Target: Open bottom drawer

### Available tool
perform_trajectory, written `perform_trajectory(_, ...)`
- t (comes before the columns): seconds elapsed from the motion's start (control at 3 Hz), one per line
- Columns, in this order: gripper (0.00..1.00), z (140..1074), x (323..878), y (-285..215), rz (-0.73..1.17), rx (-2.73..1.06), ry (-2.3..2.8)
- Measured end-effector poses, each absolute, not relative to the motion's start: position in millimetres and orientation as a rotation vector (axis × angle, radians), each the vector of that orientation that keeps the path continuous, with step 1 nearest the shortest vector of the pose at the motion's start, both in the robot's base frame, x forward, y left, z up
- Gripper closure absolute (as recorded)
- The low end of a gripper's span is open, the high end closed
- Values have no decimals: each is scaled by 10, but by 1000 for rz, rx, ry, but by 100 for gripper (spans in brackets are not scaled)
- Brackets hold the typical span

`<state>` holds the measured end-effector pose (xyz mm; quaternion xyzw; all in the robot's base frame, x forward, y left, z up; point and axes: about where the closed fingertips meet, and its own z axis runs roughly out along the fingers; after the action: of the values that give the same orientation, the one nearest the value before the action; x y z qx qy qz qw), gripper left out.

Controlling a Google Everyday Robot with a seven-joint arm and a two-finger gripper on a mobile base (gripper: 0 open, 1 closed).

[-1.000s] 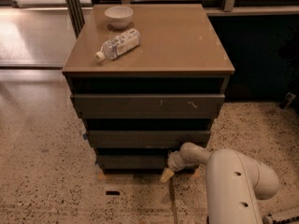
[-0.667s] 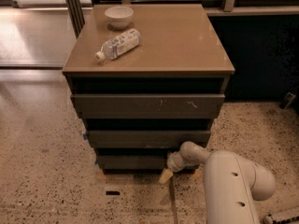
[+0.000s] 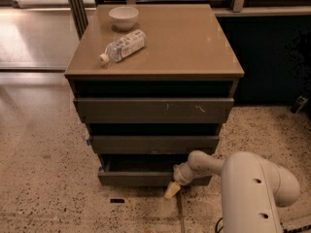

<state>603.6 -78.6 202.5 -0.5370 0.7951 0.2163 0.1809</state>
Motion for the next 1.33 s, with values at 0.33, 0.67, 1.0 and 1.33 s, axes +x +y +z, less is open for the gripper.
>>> perform_trajectory(0.33,0,2025,6036,-786,611,-1517,2246)
perform_trajectory(0.67,0,1966,6030,-792,623,-1528,2260)
perform_trajectory(1.0,0,1849,5928,-837,652,-1565,2302)
perform_trajectory(1.33,0,2254,5573,-1068,623,-1577,2316)
